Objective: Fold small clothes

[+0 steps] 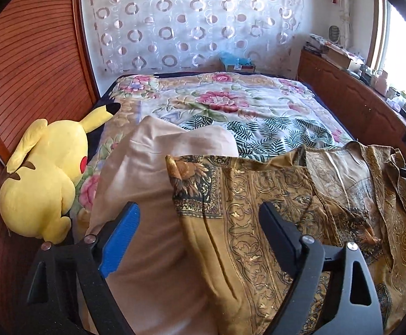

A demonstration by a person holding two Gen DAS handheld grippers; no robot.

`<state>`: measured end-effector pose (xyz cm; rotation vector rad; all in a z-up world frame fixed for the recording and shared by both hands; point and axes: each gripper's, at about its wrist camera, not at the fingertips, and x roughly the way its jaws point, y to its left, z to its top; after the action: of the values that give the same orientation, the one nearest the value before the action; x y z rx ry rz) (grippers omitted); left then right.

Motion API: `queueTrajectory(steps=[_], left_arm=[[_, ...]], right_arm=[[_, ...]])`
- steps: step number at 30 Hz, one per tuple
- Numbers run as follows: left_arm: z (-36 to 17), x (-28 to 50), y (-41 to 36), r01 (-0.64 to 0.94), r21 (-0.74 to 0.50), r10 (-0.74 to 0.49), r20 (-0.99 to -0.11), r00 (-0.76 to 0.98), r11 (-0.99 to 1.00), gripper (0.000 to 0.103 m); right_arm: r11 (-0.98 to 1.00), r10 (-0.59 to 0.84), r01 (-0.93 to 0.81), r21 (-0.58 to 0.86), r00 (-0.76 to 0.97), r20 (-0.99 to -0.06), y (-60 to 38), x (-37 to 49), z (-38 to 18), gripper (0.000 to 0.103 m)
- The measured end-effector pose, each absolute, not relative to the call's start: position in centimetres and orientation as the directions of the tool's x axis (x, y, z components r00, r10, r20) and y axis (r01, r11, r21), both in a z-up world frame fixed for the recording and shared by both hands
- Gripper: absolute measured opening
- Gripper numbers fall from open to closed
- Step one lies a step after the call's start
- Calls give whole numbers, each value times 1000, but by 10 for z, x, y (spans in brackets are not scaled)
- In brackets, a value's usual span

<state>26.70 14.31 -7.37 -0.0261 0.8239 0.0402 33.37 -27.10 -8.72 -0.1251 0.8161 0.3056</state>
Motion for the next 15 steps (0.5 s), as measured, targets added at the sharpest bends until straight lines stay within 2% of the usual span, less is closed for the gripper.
queueTrajectory(steps=[6, 8, 10, 15], left_arm=[[-80, 273, 149, -42, -24, 10, -748, 664, 999, 75], [-83, 275, 152, -39, -38, -3, -753, 658, 999, 61], [-85, 277, 154, -41, -58, -17, -759, 651, 997, 52], [-85, 281, 158, -46, -90, -38, -756, 653, 995, 48]], right_arm=[[951, 212, -310, 3, 645, -734, -273, 334, -87, 54], [950, 212, -311, 1, 645, -734, -273, 334, -86, 54], [950, 211, -311, 0, 645, -734, -273, 334, -86, 54], [950, 212, -313, -1, 645, -734, -273, 334, -86, 55]])
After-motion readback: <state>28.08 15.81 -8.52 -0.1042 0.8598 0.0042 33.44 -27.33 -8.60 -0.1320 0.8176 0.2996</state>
